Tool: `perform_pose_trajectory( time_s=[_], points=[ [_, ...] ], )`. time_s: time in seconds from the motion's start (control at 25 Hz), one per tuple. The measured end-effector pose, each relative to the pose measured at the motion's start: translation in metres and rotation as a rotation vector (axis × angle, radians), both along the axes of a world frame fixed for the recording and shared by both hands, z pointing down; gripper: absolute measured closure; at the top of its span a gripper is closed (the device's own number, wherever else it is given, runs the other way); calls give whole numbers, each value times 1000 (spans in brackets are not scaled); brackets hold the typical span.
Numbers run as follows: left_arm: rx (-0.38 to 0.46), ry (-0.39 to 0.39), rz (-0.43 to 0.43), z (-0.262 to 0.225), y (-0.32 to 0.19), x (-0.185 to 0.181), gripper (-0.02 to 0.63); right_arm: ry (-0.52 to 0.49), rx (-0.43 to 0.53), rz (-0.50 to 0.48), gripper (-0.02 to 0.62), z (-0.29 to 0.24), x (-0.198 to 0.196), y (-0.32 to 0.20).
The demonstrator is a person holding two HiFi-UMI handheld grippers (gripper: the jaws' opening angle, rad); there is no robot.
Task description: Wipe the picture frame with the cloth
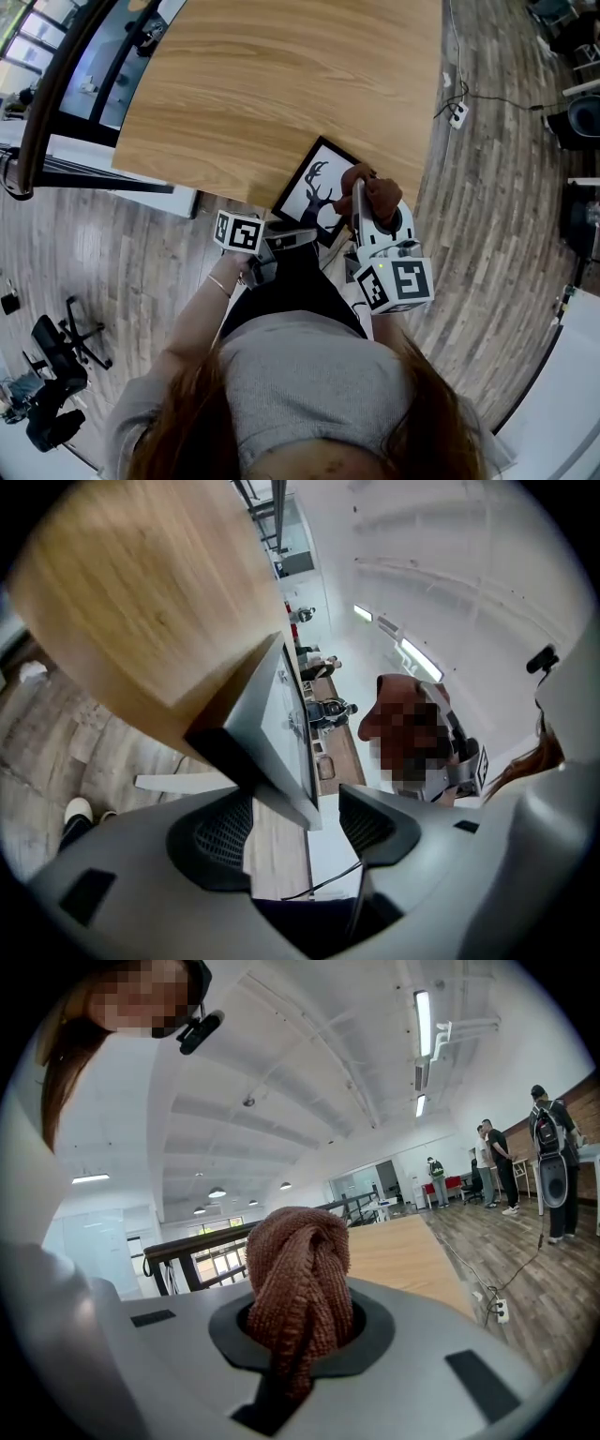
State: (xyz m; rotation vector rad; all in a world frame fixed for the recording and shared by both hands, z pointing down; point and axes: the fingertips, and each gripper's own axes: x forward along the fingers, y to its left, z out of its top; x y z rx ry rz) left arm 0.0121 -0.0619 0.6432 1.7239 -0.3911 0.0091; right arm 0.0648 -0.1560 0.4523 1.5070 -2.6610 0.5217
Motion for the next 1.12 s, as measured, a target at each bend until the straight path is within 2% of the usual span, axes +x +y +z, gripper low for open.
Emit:
perform_pose_trajectory(
  time_s=[0.12, 0.2, 0.36, 0.48, 0.64, 0.72, 0.76, 0.8, 0.84, 0.92, 1.12],
  points=[
    [-42, 44, 2, -4, -6, 6, 339, 1, -5, 1, 551, 1, 1, 1],
    [-84, 71, -28, -4, -8, 6, 339, 4, -14, 7, 551, 2, 2, 1],
    [-144, 73, -75, 5, -12, 9, 339, 1, -24, 16, 551, 7, 4, 2],
    [-194, 128, -57, 10, -13, 23, 339, 4, -29, 18, 549, 8, 3, 2],
    [-196, 215, -85, 6, -18, 32, 339, 12, -21, 18, 551, 5, 4, 3],
    [-282, 284, -136, 10, -22, 33, 341, 12, -14, 17, 551, 4, 6, 1],
    [-328, 284, -159, 15, -22, 32, 348, 11, -14, 18, 551, 5, 6, 0],
    [-331, 268, -165, 18, -22, 32, 369, 9, -19, 21, 551, 6, 6, 0],
    [-300, 254, -159, 18, -22, 32, 424, 6, -27, 25, 551, 6, 5, 0],
    [-256, 243, -164, 18, -22, 31, 431, 2, -35, 26, 551, 7, 4, 1],
    [-243, 283, -224, 13, -23, 30, 431, 6, -43, 26, 551, 8, 6, 0]
  ],
)
